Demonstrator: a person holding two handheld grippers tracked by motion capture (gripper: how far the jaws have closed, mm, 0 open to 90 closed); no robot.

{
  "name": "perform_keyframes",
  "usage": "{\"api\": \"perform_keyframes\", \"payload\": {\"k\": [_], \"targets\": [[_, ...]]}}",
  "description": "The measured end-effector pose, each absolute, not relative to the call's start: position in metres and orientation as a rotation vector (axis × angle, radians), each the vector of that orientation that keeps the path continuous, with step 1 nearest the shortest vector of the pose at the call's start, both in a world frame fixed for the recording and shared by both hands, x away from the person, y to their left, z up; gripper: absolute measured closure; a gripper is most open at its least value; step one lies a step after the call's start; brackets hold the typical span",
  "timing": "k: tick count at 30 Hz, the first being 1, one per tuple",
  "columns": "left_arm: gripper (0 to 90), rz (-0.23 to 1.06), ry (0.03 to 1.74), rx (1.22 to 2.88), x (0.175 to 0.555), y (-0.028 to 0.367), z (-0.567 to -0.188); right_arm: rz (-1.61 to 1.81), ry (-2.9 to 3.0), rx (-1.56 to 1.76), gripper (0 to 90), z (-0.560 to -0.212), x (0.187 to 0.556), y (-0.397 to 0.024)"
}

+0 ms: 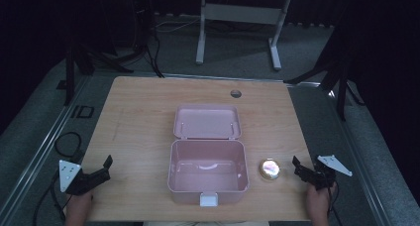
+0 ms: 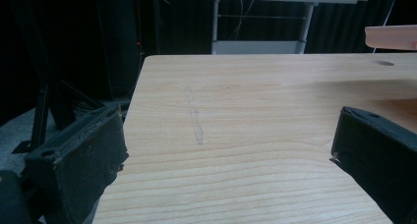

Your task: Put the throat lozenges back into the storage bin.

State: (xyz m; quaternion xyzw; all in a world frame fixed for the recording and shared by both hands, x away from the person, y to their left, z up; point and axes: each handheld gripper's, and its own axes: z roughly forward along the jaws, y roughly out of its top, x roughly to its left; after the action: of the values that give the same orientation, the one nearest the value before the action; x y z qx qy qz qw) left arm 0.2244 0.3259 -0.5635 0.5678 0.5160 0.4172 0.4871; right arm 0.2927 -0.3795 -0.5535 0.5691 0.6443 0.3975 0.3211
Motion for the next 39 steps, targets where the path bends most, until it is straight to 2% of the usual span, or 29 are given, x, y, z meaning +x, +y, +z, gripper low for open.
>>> {"api": "perform_keyframes", "payload": {"k": [8,16,26,31,32,39], "targets": [[0.5,1.008,1.254,1.380,0.224,0.327,-0.564,0.947,1.789,1.483,11.6,-0.555,0.299,-0.373],[0.5,1.007,1.257,1.375,0.224,0.327,-0.564,0.900,1.919,1.618,11.6,-0.553,0.307,-0.377],[0.5,1.006,1.259,1.378,0.225,0.327,-0.564,0.621,2.202,1.659,11.6,-0.527,0.307,-0.376],[0.5,1.005,1.260,1.377,0.225,0.327,-0.564,0.502,2.341,1.634,11.7,-0.518,0.309,-0.377],[0.5,1.006,1.261,1.376,0.225,0.327,-0.564,0.479,2.361,1.615,14.7,-0.517,0.309,-0.377],[0.5,1.005,1.259,1.377,0.225,0.327,-0.564,0.204,2.655,1.424,12.9,-0.513,0.310,-0.369]]}}
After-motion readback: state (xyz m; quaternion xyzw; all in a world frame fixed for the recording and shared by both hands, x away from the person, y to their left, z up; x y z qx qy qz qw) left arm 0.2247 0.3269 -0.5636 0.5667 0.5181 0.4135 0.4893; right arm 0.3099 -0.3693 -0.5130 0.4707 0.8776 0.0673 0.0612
